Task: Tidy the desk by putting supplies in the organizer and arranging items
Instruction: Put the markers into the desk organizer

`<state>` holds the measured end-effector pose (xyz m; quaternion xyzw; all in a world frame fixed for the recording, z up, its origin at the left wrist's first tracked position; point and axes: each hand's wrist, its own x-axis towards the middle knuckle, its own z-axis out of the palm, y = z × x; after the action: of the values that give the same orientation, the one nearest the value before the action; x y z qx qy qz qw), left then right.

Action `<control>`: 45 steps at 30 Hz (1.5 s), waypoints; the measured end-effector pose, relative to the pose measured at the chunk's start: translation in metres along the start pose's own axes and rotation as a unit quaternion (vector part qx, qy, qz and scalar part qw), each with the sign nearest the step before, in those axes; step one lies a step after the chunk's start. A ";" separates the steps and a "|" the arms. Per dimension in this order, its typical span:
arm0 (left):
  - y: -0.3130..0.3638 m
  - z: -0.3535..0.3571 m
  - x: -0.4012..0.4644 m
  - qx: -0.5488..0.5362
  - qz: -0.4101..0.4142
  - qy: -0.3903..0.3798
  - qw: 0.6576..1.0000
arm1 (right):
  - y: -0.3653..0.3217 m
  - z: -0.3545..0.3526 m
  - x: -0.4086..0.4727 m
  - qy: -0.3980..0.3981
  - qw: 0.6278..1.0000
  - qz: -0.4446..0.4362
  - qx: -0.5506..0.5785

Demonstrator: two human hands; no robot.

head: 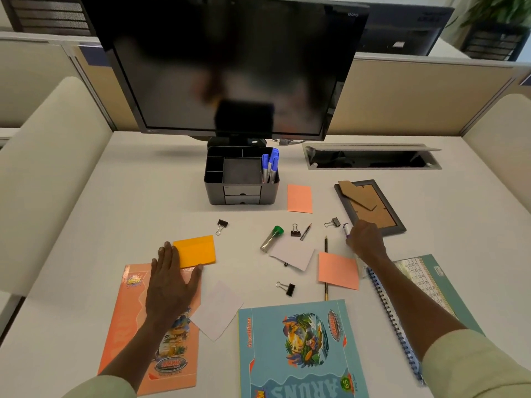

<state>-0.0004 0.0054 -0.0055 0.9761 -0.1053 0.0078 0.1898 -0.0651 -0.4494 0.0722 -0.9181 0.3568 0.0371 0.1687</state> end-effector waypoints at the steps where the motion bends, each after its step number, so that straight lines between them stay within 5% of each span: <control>1: 0.000 0.000 0.000 -0.008 0.007 0.002 1.000 | -0.002 -0.002 0.000 0.008 1.000 -0.011 0.003; 25: 0.001 0.001 -0.001 -0.016 -0.010 0.004 1.000 | -0.200 -0.078 0.022 0.168 0.916 -0.271 0.243; 45: 0.001 0.002 0.000 -0.026 -0.014 0.010 1.000 | -0.212 -0.032 0.044 0.087 0.949 -0.227 0.200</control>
<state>-0.0008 0.0034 -0.0074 0.9722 -0.0895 0.0122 0.2160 0.1074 -0.3424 0.1539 -0.9217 0.1525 -0.1545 0.3214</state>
